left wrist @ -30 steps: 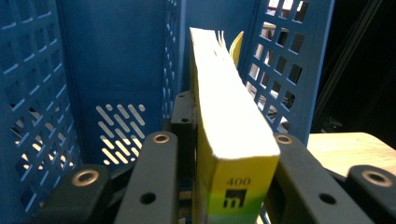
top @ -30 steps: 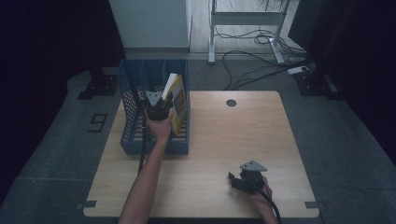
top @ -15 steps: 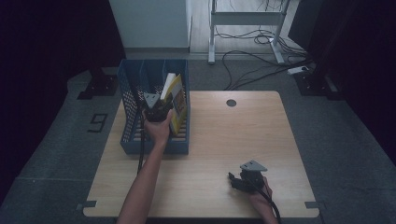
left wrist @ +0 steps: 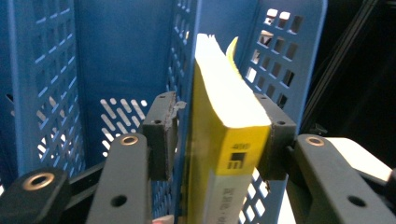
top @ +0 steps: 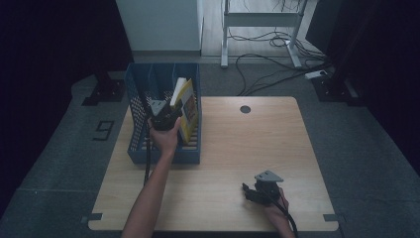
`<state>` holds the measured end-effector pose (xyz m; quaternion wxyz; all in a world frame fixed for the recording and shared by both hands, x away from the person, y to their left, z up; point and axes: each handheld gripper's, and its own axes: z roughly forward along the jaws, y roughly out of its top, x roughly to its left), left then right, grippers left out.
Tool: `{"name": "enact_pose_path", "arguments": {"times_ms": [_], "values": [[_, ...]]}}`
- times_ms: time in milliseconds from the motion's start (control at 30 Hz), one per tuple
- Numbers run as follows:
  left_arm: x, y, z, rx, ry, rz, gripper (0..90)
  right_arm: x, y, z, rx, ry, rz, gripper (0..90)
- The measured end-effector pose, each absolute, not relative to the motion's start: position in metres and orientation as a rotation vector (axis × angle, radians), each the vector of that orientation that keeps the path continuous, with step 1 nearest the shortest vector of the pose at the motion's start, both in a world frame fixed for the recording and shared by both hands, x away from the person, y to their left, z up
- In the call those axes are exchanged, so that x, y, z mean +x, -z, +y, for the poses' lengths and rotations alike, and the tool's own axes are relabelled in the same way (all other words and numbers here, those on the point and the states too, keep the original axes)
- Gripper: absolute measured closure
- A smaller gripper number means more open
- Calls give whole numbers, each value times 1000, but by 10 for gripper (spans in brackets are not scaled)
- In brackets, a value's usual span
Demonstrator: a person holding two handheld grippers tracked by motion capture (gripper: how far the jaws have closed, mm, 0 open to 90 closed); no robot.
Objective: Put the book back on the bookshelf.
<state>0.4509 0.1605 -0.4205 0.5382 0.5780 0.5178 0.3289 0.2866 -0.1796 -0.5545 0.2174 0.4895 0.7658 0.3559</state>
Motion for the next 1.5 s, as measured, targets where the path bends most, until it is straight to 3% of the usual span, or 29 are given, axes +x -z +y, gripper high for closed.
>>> {"name": "enact_pose_path", "arguments": {"times_ms": [633,1500], "values": [[423,417,175,1395,-732,1143,512,287,554,-180,1355,-985,2121,289],[378,430,186,1490,-507,1054,540,287,554,-180,1356,-985,2119,288]]}}
